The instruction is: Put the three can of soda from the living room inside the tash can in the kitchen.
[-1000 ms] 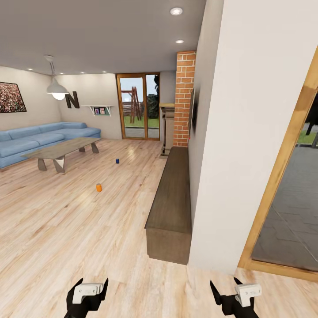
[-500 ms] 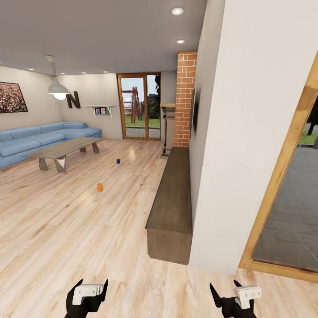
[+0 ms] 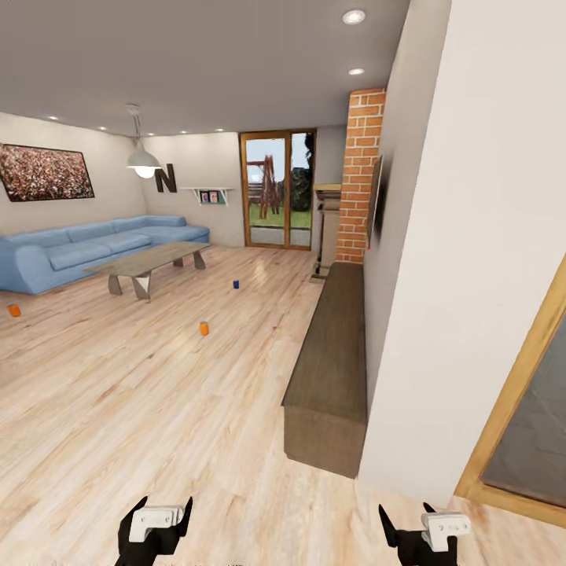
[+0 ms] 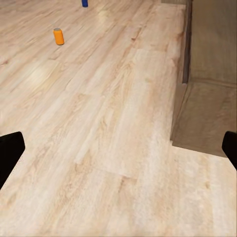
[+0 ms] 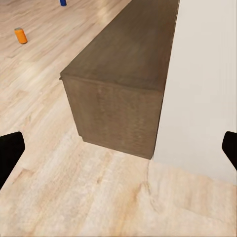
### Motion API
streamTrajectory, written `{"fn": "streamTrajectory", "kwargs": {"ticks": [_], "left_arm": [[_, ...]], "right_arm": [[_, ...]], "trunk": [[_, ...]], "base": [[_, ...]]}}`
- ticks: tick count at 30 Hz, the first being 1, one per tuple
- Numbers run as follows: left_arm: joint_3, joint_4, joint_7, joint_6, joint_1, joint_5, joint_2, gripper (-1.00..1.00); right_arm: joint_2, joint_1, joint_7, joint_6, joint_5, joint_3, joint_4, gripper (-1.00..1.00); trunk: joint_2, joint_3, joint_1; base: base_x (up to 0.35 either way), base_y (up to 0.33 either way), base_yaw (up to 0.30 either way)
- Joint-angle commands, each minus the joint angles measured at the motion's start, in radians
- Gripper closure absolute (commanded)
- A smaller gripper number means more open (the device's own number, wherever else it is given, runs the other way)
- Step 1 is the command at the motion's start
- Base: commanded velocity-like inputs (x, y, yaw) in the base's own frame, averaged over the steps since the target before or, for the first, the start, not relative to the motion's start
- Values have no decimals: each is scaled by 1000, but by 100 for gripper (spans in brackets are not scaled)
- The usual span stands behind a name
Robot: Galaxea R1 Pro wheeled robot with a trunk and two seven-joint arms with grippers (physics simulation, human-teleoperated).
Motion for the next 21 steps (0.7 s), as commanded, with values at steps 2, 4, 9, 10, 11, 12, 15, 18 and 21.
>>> {"fn": "streamTrajectory", "kwargs": {"ticks": [2,4,9,10,11,12,15,18,21], "left_arm": [[0,1,0,-3,0,0,0,-100],[-1,4,0,-4,0,0,0,-100],[-4,31,2,-5,-1,0,0,-100],[-4,34,3,-5,-1,0,0,-100],[-5,43,4,-6,0,1,0,-100],[-5,44,4,-6,0,2,0,-100],[-5,47,4,-6,0,2,0,-100],[-5,47,5,-6,0,1,0,-100],[-5,48,5,-6,-1,1,0,-100]], "right_arm": [[0,0,-4,0,1,1,4,-100],[0,0,-5,0,1,1,5,-100],[0,0,-7,0,2,2,7,-100],[0,0,-7,0,2,2,7,-100],[0,0,-7,0,2,3,7,-100],[0,0,-7,0,2,3,7,-100],[0,0,-7,0,2,3,8,-100],[0,0,-6,0,2,3,8,-100],[0,0,-6,0,2,3,8,-100]], "trunk": [[0,0,0],[0,1,0],[0,3,0],[0,3,0],[0,3,0],[0,4,0],[0,5,0],[0,6,0],[0,8,0]], "base": [[0,0,255],[0,0,255],[0,0,256],[0,0,256],[0,0,256],[0,0,256],[0,0,256],[0,0,256],[0,0,256]]}}
